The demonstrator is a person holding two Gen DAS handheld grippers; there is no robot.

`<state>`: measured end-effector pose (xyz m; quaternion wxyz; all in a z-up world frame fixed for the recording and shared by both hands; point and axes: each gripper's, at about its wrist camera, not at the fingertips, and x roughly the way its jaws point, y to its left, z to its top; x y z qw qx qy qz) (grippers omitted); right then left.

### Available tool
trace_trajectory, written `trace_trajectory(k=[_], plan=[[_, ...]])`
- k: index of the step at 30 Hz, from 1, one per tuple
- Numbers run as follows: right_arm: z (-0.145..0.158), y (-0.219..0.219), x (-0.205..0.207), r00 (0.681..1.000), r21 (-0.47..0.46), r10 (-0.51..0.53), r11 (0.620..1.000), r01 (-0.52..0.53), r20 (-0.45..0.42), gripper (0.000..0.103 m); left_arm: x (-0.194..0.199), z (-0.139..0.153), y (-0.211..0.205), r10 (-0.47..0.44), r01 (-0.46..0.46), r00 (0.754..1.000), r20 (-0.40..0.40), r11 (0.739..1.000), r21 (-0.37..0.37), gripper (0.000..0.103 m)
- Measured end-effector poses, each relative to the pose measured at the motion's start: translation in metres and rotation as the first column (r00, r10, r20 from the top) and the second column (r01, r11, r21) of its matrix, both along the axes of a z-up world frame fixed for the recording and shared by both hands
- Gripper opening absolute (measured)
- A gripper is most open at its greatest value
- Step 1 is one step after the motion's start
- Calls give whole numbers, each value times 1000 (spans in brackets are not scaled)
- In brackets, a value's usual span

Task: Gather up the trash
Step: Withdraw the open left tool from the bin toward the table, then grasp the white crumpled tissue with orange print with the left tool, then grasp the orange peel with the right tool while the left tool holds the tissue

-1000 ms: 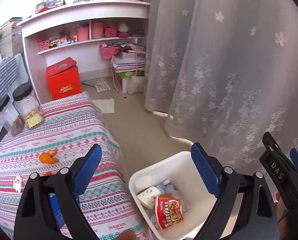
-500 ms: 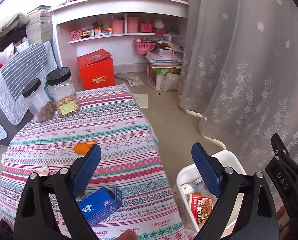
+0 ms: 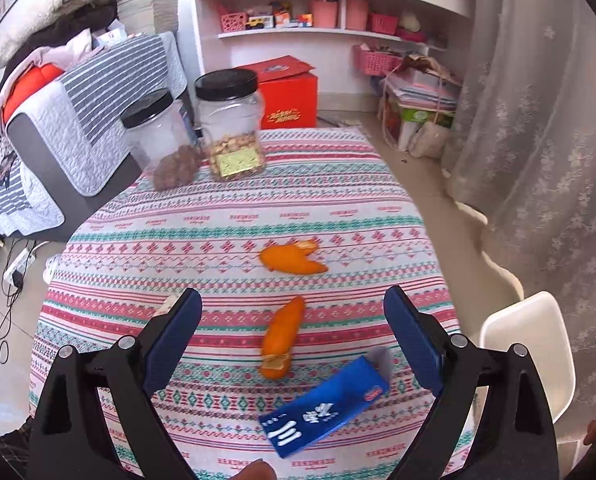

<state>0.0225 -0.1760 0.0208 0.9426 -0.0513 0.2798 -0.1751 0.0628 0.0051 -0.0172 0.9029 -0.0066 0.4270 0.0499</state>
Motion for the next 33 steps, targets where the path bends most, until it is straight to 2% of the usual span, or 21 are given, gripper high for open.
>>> trace_trajectory(k=[5,10,16,18,20,21,23,24,25,26,30,33], plan=[[-7,35,12,997,-15,70,997,-71,-33,96,12,-26,49,84,-82,994,-70,996,28,90],[-15,68,21,988,-33,139,989,-141,-72,96,22,-56,92,145,-141,976,-161,989,37,90],[-31,90,39,970,-19,183,982,-189,-162,96,36,-89,120,123,-123,961,-246,992,17,89],[-39,93,45,960,-8,194,980,-200,-203,96,38,-97,124,116,-120,957,-267,993,2,85],[-46,97,51,947,1,210,976,-216,-242,96,41,-105,126,99,-108,951,-293,994,-15,76],[-49,100,55,938,6,222,974,-228,-265,96,43,-109,126,89,-101,947,-309,995,-22,73],[-56,106,61,921,12,245,967,-254,-303,96,46,-119,129,71,-90,935,-348,995,-39,57],[-58,109,63,912,12,257,964,-267,-319,96,46,-124,130,66,-90,928,-367,995,-46,52],[-61,113,66,901,16,273,959,-284,-337,96,46,-123,130,66,-86,932,-357,995,-43,47],[-63,117,69,888,24,293,952,-305,-355,96,45,-121,129,63,-79,935,-349,996,-33,31],[-70,139,81,816,43,399,906,-421,-418,96,42,-111,134,30,-74,939,-342,991,-114,31],[-75,155,95,738,46,483,849,-526,-471,96,37,-89,141,30,-84,955,-294,982,-172,31]])
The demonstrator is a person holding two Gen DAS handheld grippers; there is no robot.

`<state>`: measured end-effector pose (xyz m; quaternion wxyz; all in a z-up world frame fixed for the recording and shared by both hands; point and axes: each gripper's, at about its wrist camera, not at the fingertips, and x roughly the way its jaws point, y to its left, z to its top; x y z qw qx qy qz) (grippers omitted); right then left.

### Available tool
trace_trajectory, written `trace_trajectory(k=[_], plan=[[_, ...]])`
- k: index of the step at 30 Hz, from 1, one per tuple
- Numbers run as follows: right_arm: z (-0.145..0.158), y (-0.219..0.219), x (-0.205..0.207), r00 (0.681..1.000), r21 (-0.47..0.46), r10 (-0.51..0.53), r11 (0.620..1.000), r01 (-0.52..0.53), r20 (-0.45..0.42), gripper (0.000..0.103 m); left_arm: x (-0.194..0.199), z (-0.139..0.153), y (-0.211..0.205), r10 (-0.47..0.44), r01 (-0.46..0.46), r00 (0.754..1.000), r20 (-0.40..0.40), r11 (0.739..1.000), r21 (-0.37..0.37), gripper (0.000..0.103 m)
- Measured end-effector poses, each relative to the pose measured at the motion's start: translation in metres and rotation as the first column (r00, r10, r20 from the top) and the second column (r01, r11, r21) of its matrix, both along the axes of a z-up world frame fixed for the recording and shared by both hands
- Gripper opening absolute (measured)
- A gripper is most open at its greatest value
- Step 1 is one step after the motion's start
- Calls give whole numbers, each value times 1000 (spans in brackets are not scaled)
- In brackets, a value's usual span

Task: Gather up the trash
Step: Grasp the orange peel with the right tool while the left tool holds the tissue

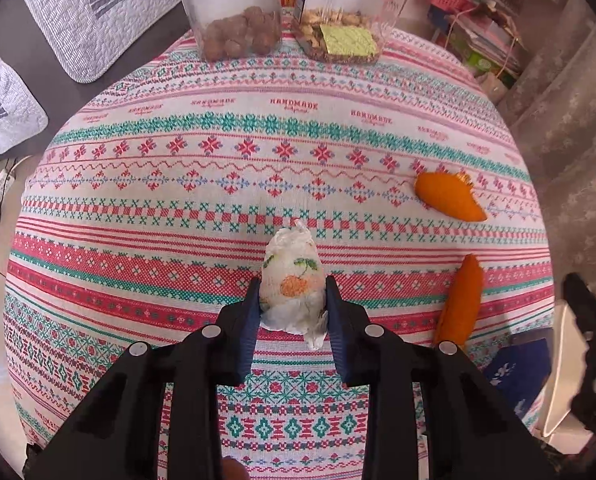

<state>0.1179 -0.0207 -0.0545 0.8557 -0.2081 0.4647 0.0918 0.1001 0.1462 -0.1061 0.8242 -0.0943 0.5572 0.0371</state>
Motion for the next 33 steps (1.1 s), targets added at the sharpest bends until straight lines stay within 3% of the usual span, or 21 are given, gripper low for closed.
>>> trace_trajectory(k=[4,6,9,12,15,17,19,21,26,33], plan=[[-18,24,27,979,-10,177,984,-179,-103,95,-8,39,16,29,-22,994,102,997,-69,31],[-31,35,42,958,-17,234,971,-240,-164,86,-14,57,20,41,-30,988,148,996,-79,31],[-51,48,62,927,10,266,962,-273,-266,67,-16,73,27,61,-42,981,184,994,-104,31],[-68,56,71,910,8,285,955,-296,-302,66,-11,80,32,73,-48,979,190,990,-130,31],[-78,60,77,901,6,278,956,-293,-334,52,-14,82,37,78,-51,980,183,988,-147,31],[-77,60,78,903,25,276,959,-284,-328,44,-15,78,40,81,-53,982,170,985,-162,31],[-75,58,80,907,31,266,962,-271,-325,19,-17,74,41,83,-56,986,148,983,-177,31],[-72,56,80,917,34,243,969,-245,-317,11,-19,72,40,80,-54,988,131,980,-191,31],[-46,49,74,957,34,176,984,-173,-230,9,-27,78,33,60,-30,988,141,979,-202,31],[20,45,30,994,94,90,992,-84,-65,9,-46,105,29,79,-33,972,222,978,-206,31]])
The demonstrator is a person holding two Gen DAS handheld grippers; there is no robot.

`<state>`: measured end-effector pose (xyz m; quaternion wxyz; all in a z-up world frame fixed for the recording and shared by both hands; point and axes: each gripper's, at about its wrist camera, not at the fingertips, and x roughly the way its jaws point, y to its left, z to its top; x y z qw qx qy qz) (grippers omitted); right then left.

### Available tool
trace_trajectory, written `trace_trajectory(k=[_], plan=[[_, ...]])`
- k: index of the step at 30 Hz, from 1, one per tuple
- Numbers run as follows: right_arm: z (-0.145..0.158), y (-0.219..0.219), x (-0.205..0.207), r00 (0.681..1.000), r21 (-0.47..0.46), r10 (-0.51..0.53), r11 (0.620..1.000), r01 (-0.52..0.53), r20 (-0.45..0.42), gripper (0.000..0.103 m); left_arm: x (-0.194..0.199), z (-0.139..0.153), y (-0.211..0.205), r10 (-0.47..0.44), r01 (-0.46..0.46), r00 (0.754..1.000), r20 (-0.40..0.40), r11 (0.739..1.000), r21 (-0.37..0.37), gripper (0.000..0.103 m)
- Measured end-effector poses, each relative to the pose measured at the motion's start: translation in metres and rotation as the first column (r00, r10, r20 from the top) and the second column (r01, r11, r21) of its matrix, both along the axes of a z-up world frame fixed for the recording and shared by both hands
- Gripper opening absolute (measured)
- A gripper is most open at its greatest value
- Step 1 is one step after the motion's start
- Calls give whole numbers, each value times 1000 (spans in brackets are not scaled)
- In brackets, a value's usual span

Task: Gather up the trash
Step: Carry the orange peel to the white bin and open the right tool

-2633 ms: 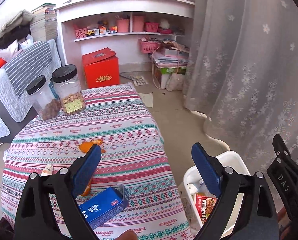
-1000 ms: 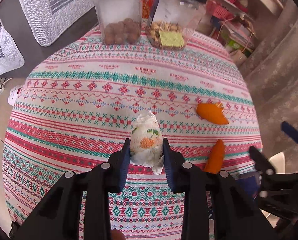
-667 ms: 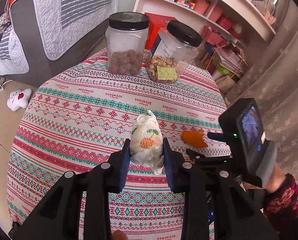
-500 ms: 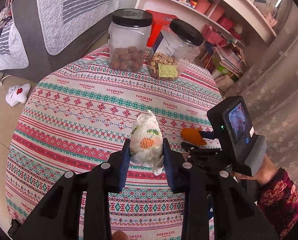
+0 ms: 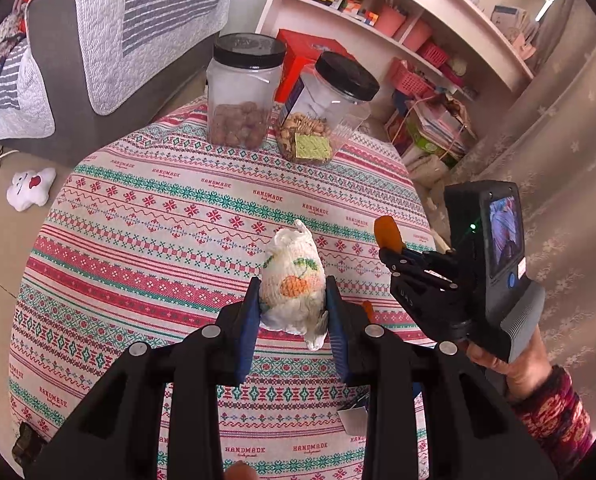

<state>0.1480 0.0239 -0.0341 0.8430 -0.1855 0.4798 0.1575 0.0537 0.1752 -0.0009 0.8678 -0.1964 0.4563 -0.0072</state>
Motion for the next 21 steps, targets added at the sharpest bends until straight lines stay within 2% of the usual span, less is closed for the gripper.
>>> trace_trajectory(k=[6,10,15,21], plan=[[51,-18,-37,986,96,-80,993,67,146,9,-19,25,1,47,-52,993,109,997,51,31],[75,-29,-58,961,141,-148,983,117,234,9,-26,29,5,71,-79,988,134,995,57,31],[93,-42,-90,907,209,-268,956,207,324,10,-36,43,2,93,-112,976,196,990,90,31],[94,-64,-114,822,268,-407,909,320,398,10,-51,60,-27,91,-167,946,310,960,226,31]])
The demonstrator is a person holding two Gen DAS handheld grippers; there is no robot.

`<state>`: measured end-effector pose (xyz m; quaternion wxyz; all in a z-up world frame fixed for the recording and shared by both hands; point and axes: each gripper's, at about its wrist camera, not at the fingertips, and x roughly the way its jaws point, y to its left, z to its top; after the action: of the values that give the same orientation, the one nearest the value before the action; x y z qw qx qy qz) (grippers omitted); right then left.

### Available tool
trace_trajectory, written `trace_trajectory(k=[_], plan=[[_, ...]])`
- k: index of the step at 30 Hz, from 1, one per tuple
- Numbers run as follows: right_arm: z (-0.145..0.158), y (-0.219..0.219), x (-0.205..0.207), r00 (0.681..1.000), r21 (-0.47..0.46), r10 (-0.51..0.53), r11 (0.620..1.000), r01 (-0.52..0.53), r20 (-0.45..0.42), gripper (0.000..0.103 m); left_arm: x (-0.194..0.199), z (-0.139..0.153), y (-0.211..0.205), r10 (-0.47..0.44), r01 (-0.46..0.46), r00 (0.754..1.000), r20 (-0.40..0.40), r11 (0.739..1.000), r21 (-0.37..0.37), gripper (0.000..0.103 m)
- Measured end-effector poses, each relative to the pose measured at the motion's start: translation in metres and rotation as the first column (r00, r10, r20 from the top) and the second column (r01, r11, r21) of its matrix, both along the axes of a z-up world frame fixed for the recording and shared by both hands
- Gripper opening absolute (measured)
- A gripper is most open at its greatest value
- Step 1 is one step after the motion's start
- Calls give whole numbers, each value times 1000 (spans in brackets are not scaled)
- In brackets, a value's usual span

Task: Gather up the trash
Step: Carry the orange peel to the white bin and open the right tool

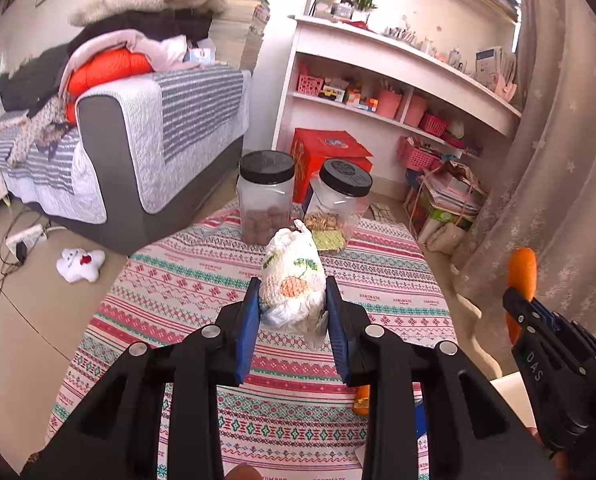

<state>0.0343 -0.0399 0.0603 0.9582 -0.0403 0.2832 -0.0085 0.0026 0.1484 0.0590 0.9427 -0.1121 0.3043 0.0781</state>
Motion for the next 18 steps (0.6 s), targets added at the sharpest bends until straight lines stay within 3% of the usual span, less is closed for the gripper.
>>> trace_trajectory(k=[8,18], plan=[[1,-33,-22,989,-17,-108,994,110,105,10,-8,2,-33,-27,23,998,55,997,68,31],[-8,-106,-28,964,9,-259,966,259,68,11,0,-10,-79,-94,89,995,37,991,103,31]])
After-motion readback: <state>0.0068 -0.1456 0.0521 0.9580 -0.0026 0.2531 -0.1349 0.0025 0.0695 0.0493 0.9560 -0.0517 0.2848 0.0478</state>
